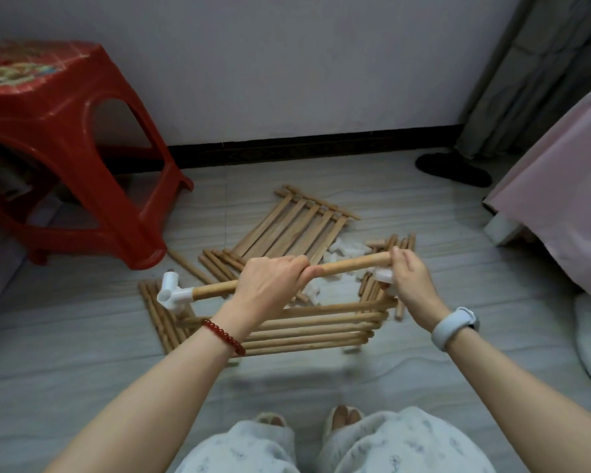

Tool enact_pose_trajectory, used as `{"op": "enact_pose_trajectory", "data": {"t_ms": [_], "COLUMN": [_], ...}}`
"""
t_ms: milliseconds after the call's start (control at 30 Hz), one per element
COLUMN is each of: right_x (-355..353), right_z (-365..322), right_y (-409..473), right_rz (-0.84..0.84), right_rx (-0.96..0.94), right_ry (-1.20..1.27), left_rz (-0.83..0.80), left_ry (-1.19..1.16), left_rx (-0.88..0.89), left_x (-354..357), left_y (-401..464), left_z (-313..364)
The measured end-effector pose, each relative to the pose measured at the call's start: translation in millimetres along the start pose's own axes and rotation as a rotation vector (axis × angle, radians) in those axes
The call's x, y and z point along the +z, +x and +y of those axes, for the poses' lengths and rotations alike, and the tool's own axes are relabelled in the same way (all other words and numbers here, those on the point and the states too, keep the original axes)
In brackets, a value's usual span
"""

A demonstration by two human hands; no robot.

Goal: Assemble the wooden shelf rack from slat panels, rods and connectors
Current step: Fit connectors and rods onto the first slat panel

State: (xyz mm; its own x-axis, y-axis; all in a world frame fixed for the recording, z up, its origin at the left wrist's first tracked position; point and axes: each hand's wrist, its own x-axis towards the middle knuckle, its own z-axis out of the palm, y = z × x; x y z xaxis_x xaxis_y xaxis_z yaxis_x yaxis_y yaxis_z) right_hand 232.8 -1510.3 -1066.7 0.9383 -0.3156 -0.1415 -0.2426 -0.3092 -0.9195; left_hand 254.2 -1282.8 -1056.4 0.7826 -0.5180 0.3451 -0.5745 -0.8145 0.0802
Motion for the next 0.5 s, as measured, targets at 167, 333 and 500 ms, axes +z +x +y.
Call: {"op": "enact_pose_trajectory", "data": {"t_ms": [167,333,500], "right_x": [-2.0,4.5,2.9], "right_z": [5.1,0.5,-0.2], "right_y": [1.6,9.6,8.1], "right_rz": [-0.036,-0.045,-0.081], "right_rx": [0.013,0.115,0.121], "right_ry": [0.026,0.028,0.15], "left_rz": [-0.028,0.021,-0.06], "left_ry": [0.069,0.041,0.101], "left_rx": [-0.03,-0.019,-0.154], "left_x": [6.3,-1.0,8.9], "left_y": [-1.9,-4.0,3.8], "left_z": [4.6,4.3,4.6]}}
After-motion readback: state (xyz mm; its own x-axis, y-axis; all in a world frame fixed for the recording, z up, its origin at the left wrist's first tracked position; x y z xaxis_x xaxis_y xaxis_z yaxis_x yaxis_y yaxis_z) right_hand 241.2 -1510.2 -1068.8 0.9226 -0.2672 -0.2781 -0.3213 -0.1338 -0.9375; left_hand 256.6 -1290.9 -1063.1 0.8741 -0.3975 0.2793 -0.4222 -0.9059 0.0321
